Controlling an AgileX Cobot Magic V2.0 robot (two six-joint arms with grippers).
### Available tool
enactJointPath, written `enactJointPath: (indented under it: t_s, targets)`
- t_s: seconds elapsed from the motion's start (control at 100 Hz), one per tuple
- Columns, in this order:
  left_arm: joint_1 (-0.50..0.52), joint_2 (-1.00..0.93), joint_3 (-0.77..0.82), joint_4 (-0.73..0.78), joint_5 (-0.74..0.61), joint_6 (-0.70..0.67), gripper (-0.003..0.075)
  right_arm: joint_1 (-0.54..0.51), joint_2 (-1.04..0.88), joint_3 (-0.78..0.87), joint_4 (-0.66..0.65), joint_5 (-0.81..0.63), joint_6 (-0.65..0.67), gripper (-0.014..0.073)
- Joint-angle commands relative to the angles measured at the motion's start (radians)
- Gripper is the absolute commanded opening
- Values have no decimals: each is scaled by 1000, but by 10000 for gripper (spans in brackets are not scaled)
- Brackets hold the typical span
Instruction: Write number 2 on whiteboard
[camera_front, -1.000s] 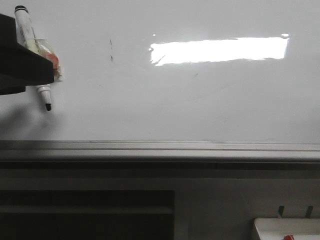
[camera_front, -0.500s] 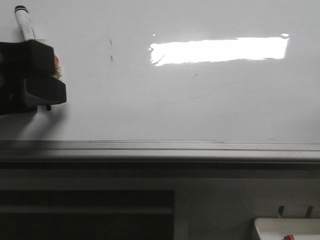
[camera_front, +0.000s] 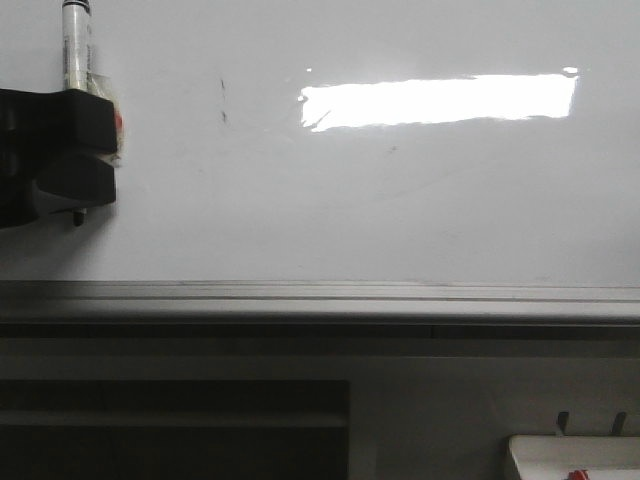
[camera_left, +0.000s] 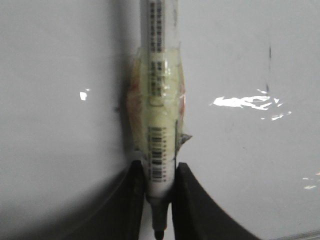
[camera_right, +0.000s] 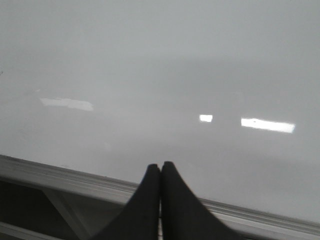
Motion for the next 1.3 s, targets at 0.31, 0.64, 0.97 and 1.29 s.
enactJointPath:
  t_s: [0.31, 0.64, 0.97, 1.29]
  targets:
    - [-49, -95, -30, 630, 202, 0, -20, 180, 19, -75, 66, -12, -105, -71]
    - [-59, -115, -30, 1151, 314, 0, -20, 549, 255, -214, 66, -40, -132, -27]
    - [-59, -115, -30, 1269, 272, 0, -20, 786, 485, -275, 46, -258, -179, 408]
    - [-59, -115, -30, 1318, 260, 0, -20, 789, 594, -371, 46, -260, -179, 320]
